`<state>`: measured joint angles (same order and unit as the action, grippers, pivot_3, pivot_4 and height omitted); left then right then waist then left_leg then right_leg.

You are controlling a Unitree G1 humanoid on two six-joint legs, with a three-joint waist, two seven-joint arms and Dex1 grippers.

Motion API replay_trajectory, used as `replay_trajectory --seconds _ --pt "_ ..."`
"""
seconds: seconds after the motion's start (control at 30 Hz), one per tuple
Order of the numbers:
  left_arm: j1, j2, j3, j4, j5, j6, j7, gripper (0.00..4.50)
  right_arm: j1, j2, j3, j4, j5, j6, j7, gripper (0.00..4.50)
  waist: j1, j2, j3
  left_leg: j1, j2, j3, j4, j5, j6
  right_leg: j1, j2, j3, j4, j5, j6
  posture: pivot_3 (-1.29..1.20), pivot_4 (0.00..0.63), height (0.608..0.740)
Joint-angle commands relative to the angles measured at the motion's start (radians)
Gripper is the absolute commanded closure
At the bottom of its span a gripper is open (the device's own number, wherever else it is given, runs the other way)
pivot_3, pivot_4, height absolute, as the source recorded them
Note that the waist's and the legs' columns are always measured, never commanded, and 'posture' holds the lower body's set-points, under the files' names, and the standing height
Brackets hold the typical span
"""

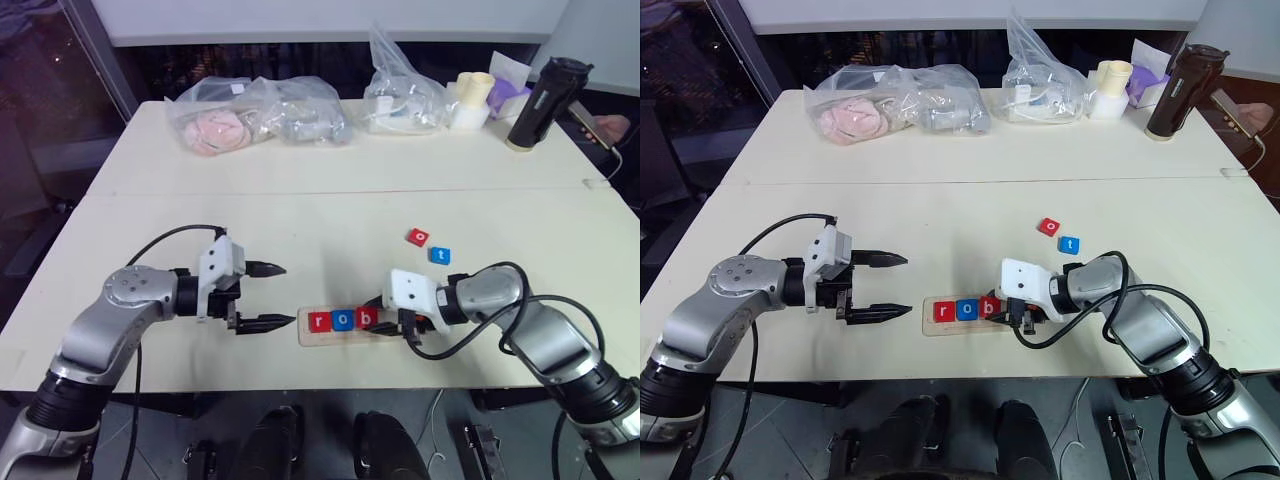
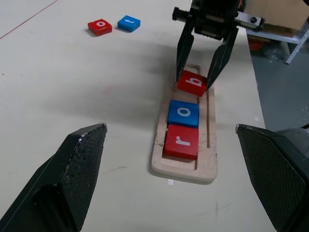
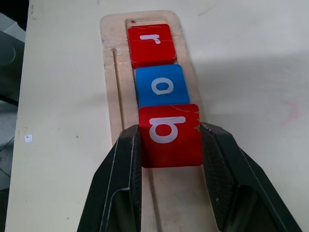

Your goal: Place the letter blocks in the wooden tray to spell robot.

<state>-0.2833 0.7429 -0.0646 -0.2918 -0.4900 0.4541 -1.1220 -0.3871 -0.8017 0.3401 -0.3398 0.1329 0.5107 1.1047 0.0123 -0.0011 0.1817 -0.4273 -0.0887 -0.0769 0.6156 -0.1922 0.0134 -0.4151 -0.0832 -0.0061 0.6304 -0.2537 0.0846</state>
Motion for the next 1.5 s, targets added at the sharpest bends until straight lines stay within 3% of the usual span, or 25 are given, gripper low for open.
replay_trajectory --seconds 0.03,0.57,0.77,0.8,1.07,1.17,1.37,1.5 --pt "0.006 0.006 0.022 -0.033 -0.014 0.002 0.006 0.00 -0.025 0.013 -0.001 0.000 -0.006 -0.016 0.000 3.37 0.000 0.000 0.000 0.000 0.000 0.000 0.000 0.000 0.000 0.000 0.000 0.000 0.000 0.000 0.000 0.00 0.150 0.738" --pt "0.012 0.008 0.025 -0.041 -0.019 0.005 0.015 0.00 -0.033 0.027 0.019 0.024 -0.024 -0.037 0.010 3.37 0.000 0.000 0.000 0.000 0.000 0.000 0.000 0.000 0.000 0.000 0.000 0.000 0.000 0.000 0.000 0.00 0.150 0.738" --pt "0.007 0.007 0.022 -0.035 -0.018 0.004 0.013 0.00 -0.043 0.035 0.020 0.022 -0.024 -0.033 0.010 0.30 0.000 0.000 0.000 0.000 0.000 0.000 0.000 0.000 0.000 0.000 0.000 0.000 0.000 0.000 0.000 0.00 0.150 0.738" --pt "0.007 0.006 0.022 -0.035 -0.018 0.004 0.013 0.00 -0.044 0.035 0.019 0.021 -0.023 -0.032 0.010 0.06 0.000 0.000 0.000 0.000 0.000 0.000 0.000 0.000 0.000 0.000 0.000 0.000 0.000 0.000 0.000 0.00 0.150 0.738" --pt "0.002 0.002 0.017 -0.035 -0.019 0.006 0.013 0.00 -0.070 0.024 -0.081 -0.002 0.024 0.002 -0.018 0.06 0.000 0.000 0.000 0.000 0.000 0.000 0.000 0.000 0.000 0.000 0.000 0.000 0.000 0.000 0.000 0.00 0.150 0.738" --pt "0.001 0.001 0.016 -0.034 -0.019 0.004 0.011 0.00 -0.117 0.084 -0.180 0.052 0.048 0.073 -0.131 0.06 0.000 0.000 0.000 0.000 0.000 0.000 0.000 0.000 0.000 0.000 0.000 0.000 0.000 0.000 0.000 0.00 0.150 0.738" --pt "0.004 -0.005 0.010 -0.031 -0.015 -0.001 0.010 0.00 -0.230 0.261 -0.314 0.227 -0.062 0.299 -0.546 0.06 0.001 0.000 0.000 0.000 0.000 0.000 0.000 0.001 -0.001 -0.001 0.001 0.001 0.002 0.001 0.000 0.00 0.150 0.738" --pt "0.000 -0.009 0.006 -0.027 -0.011 -0.003 0.010 0.00 -0.254 0.398 -0.388 0.239 -0.100 0.469 -0.764 0.06 0.000 0.000 0.000 0.000 -0.001 0.000 -0.002 0.001 -0.002 -0.003 0.001 0.001 0.002 0.002 0.001 0.00 0.150 0.738"
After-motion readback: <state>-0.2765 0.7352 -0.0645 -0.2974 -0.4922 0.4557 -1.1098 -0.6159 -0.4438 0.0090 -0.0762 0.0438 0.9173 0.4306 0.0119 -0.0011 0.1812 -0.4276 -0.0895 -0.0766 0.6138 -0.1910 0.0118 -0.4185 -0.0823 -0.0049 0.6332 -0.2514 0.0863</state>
